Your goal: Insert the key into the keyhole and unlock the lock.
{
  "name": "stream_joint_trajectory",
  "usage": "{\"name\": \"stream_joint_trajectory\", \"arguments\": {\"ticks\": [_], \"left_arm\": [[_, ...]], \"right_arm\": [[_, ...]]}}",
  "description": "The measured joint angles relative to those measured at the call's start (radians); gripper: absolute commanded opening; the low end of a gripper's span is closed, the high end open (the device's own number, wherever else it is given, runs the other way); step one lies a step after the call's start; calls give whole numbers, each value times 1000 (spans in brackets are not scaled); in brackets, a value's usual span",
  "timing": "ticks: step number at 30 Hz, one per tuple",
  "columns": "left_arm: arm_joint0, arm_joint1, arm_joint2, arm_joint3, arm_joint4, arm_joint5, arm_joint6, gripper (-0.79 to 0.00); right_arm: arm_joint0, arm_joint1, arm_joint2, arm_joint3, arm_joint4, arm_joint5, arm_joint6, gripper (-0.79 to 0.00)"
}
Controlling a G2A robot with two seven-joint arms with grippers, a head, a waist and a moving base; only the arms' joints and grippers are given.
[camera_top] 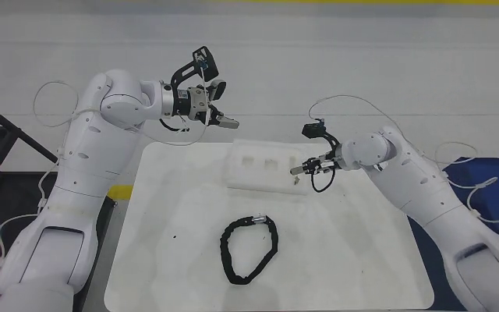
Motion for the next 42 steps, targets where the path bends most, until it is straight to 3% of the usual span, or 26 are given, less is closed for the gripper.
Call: {"name": "stream_joint_trajectory", "arguments": {"ticks": [15,35,42], "left_arm": [[0,0,0,0,0,0,0,0],[0,0,0,0,0,0,0,0],[0,0,0,0,0,0,0,0]], "right_arm": [[43,-127,-64,240,30,-27,-155,0],[44,-129,-64,247,36,-32,-155,0],[17,-140,-77,184,-13,37,-144,0]]}}
